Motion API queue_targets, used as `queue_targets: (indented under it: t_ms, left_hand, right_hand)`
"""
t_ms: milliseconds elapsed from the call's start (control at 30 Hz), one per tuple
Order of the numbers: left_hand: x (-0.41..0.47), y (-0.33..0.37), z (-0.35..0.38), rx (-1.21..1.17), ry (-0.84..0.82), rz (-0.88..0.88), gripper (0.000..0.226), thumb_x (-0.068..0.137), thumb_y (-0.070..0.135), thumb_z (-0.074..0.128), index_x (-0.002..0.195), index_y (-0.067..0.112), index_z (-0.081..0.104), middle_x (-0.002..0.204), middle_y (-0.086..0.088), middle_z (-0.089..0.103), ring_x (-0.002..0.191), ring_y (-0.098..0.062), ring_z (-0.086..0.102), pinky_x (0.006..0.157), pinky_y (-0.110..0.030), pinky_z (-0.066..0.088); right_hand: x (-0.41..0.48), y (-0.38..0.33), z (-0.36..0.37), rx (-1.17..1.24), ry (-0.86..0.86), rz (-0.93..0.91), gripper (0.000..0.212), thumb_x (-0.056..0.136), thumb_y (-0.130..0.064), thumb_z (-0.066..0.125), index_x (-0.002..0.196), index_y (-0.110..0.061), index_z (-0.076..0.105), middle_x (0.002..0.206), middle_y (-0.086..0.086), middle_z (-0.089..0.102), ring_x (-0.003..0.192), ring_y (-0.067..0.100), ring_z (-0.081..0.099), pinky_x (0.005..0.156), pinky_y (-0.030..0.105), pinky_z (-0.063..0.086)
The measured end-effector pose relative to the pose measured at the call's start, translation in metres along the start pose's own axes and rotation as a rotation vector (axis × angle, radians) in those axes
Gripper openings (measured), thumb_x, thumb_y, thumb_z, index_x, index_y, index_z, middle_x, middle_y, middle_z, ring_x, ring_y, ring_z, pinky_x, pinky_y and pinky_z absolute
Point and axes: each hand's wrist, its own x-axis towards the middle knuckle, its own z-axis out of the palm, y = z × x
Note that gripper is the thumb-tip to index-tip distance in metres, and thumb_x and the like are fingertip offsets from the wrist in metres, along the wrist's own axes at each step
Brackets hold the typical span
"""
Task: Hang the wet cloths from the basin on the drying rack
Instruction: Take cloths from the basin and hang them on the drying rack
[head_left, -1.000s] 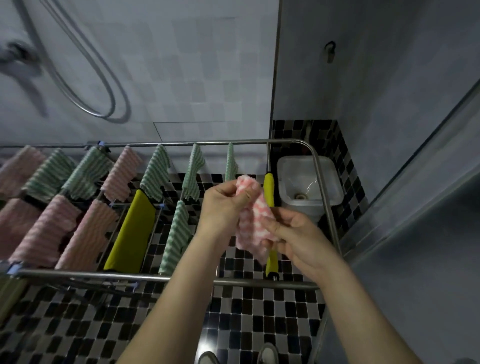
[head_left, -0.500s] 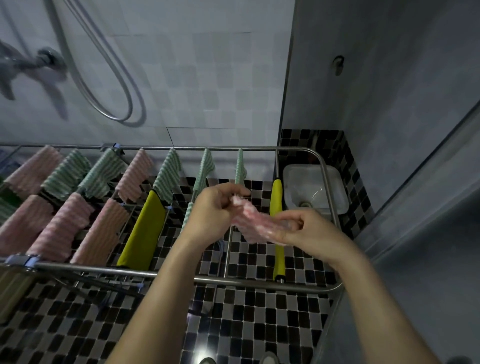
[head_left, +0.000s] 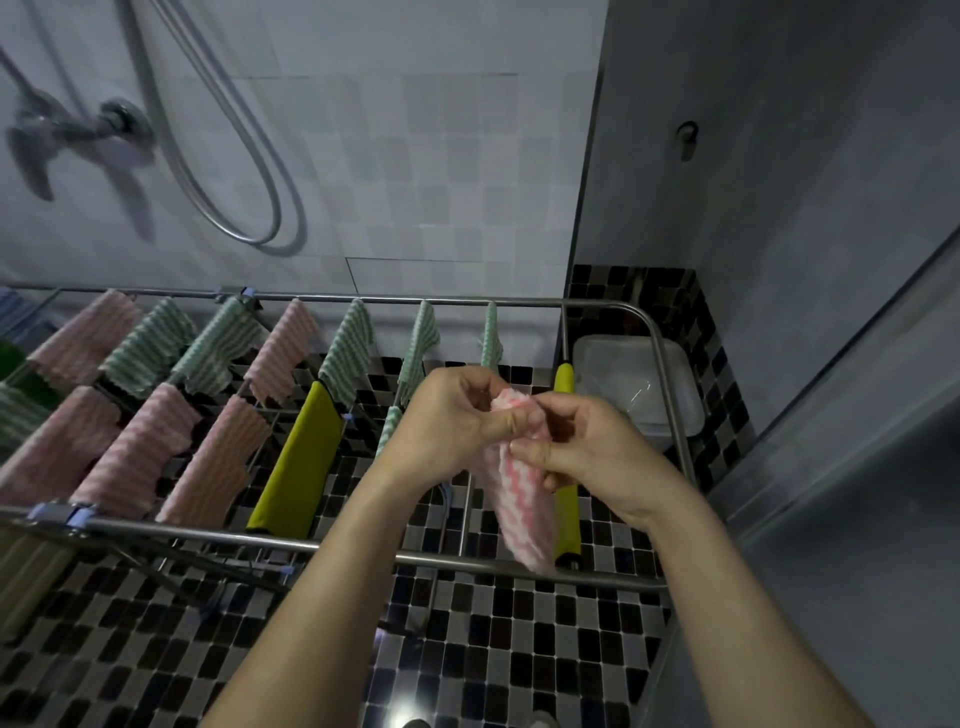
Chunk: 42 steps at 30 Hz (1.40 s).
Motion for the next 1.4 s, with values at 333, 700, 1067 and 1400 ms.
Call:
queue_targets:
  t_ms: [333, 700, 1067, 1400]
  left_hand:
    - [-0.005, 0.004, -0.040, -0.183, -0.313, -0.149, 0.005, 0.082, 0.003, 0.069, 0.083, 0.007, 0.067, 0.082, -0.005, 0.071, 0.075, -0.018, 0.068, 0.070, -0.027, 0.056]
    - [0.005, -0.008, -0.064, 0.259, -0.180, 0.110, 0.036, 0.080, 0.052, 0.066, 0.081, 0.017, 0.073, 0.065, -0.002, 0.069, 0.056, -0.019, 0.061, 0.056, -0.041, 0.053]
    - [0.023, -0.018, -0.109, 0.250, -0.487, 0.016, 0.025, 0.072, 0.018, 0.084, 0.095, 0.019, 0.073, 0.092, -0.005, 0.074, 0.088, -0.025, 0.069, 0.086, -0.049, 0.055]
    - [0.037, -0.036, -0.118, 0.515, -0.386, 0.049, 0.014, 0.076, 0.032, 0.080, 0.077, 0.024, 0.069, 0.070, 0.012, 0.065, 0.062, 0.001, 0.056, 0.060, -0.016, 0.044]
  right_hand:
    - [0.006, -0.015, 0.002, 0.050, 0.004, 0.035, 0.010, 0.088, -0.015, 0.066, 0.083, -0.019, 0.073, 0.075, -0.008, 0.068, 0.063, -0.002, 0.057, 0.053, 0.016, 0.043]
    - [0.030, -0.036, 0.055, 0.159, 0.046, 0.115, 0.032, 0.086, -0.038, 0.062, 0.108, -0.016, 0.070, 0.087, -0.001, 0.069, 0.082, 0.013, 0.064, 0.072, 0.032, 0.054]
    - [0.052, -0.045, 0.055, -0.296, 0.092, 0.115, 0.035, 0.075, 0.006, 0.073, 0.102, -0.017, 0.070, 0.090, 0.006, 0.066, 0.078, 0.012, 0.062, 0.076, 0.026, 0.054]
    - [0.062, -0.044, 0.043, -1.082, 0.256, 0.230, 0.034, 0.081, -0.001, 0.056, 0.062, -0.029, 0.059, 0.072, -0.014, 0.059, 0.069, 0.011, 0.058, 0.058, 0.025, 0.043]
